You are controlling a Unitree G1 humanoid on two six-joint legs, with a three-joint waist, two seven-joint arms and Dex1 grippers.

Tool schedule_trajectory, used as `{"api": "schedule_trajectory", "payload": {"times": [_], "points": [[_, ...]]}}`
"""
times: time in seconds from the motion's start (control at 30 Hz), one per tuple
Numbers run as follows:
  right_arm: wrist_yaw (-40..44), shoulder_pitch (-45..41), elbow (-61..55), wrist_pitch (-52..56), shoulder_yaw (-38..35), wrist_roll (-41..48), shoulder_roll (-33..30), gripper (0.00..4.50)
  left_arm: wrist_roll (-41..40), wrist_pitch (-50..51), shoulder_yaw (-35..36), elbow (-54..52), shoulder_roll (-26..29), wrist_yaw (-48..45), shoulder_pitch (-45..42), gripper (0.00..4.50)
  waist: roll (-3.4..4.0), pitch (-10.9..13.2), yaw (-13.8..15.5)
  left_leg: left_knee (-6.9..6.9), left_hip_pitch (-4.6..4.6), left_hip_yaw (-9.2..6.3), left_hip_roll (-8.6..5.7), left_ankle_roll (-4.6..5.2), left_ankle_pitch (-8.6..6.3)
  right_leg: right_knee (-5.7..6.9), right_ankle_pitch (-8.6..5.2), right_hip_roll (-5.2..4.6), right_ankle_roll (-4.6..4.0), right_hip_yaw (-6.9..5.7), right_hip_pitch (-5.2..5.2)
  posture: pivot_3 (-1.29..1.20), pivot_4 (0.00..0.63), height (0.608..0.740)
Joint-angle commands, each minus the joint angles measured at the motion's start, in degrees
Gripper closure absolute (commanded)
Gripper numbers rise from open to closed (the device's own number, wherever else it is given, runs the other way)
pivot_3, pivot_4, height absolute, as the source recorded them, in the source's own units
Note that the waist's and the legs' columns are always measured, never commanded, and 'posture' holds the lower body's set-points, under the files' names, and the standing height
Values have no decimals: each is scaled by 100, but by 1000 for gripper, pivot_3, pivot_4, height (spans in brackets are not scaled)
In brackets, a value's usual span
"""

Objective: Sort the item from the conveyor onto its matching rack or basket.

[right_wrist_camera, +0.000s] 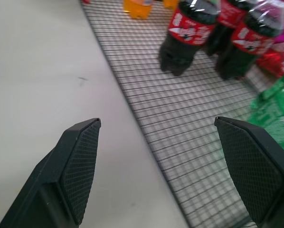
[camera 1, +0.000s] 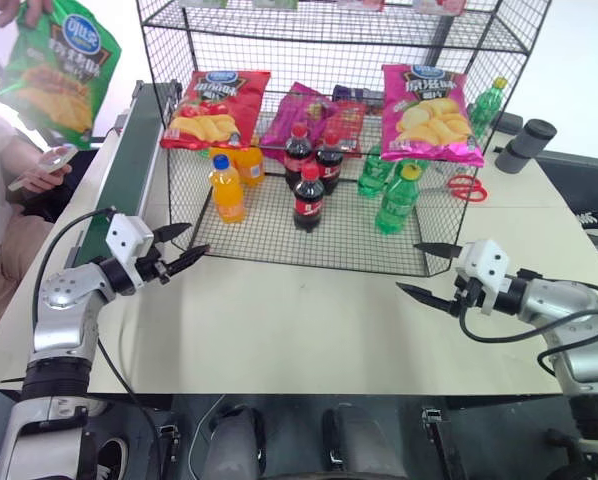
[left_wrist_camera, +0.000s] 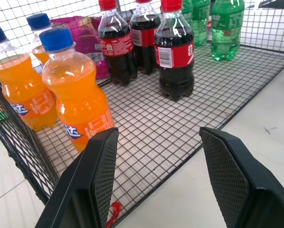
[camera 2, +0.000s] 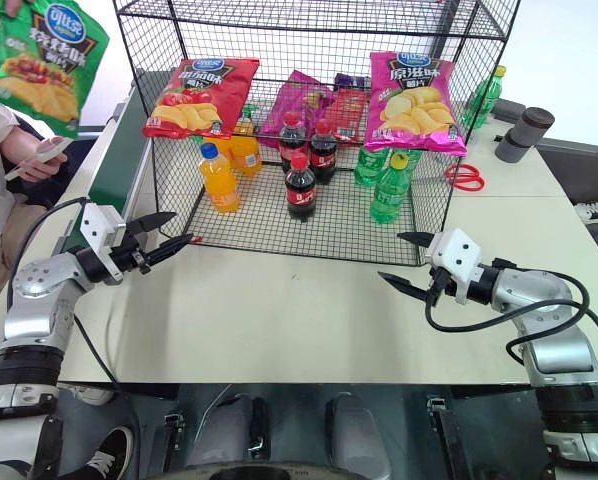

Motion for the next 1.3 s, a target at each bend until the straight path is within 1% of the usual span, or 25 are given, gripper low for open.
{"api": "schedule_trajectory", "payload": {"times": [0.03, 0.07, 0.13, 0.2, 0.4, 0.53, 0.6, 0.73, 0.83, 1.0, 1.2, 1.3], "points": [[8, -262, -23, -101, 46, 35, 73, 490, -127, 144, 126, -76, 143, -49, -52, 1619, 0, 0, 3, 0, 0, -1, 0, 0, 0, 0, 0, 1, 0, 0, 0, 0, 150, 740], [32, -288, -31, -79, 67, 65, 89, 490, -172, 199, 128, -114, 156, -86, -31, 1619, 0, 0, 6, -1, 0, -1, 1, 0, 0, -1, 0, 2, 0, 0, 0, 0, 150, 740], [50, -305, -41, -74, 113, 55, 121, 490, -555, 777, 148, -350, 275, -467, 143, 1619, 0, 0, 8, -2, -3, -1, 2, 0, 0, -2, -1, 2, 0, 0, -1, 0, 150, 740], [73, -310, -47, -44, 141, 75, 143, 490, -664, 901, 208, -486, 308, -536, 243, 1619, 0, 0, 6, -1, -5, 1, 3, 0, 0, -4, -1, 1, 0, 0, -4, 0, 150, 740], [161, -279, -52, -52, 185, 80, 163, 490, -639, 849, 259, -731, 277, -387, 414, 1619, 0, 0, 15, -1, -4, 0, 2, 0, 0, -1, -1, -1, 0, 0, -3, 0, 150, 740], [191, -432, 50, -55, 191, 91, 160, 490, -510, 637, 290, -768, 229, -226, 461, 1619, 0, 0, 11, -1, -4, 0, 2, 0, 0, -1, 0, -1, 0, 0, -3, 0, 150, 740], [203, -439, 66, -71, 198, 76, 154, 490, -594, 785, 282, -812, 235, -232, 488, 1619, 0, 0, 7, -1, -4, 0, 3, 0, 0, -1, -1, 0, 0, 0, -4, 0, 150, 740], [248, -484, 12, 23, 191, 149, 163, 490, -521, 726, 261, -894, 205, -124, 649, 1619, 0, 0, -1, -1, -3, 0, 3, 0, 0, -1, 0, 0, 0, 1, -4, 0, 150, 740], [274, -513, 15, 18, 186, 140, 130, 490, -609, 813, 267, -988, 182, -139, 726, 1619, 0, 0, 5, -1, -3, 0, 3, 0, 0, -1, 0, 0, 0, 1, -4, 0, 150, 740], [331, -535, 55, 5, 220, 121, 133, 490, -695, 797, 374, -1085, 105, -57, 727, 1619, 0, 0, 14, -1, -4, 0, 3, 0, 0, -1, -1, -1, 0, 1, -4, 0, 150, 740], [321, -649, -45, 113, 307, 166, 235, 490, -518, 630, 504, -1041, 95, 316, 669, 1619, 0, 0, 3, -1, -3, -1, 3, 0, 0, -1, 0, -1, 0, 1, -4, 0, 150, 740], [323, -674, -90, 147, 331, 179, 250, 490, -513, 709, 499, -1067, 137, 430, 666, 1619, 0, 0, 1, -1, -3, -1, 4, 0, 0, -1, 0, -1, 0, 1, -4, 0, 150, 740]]}}
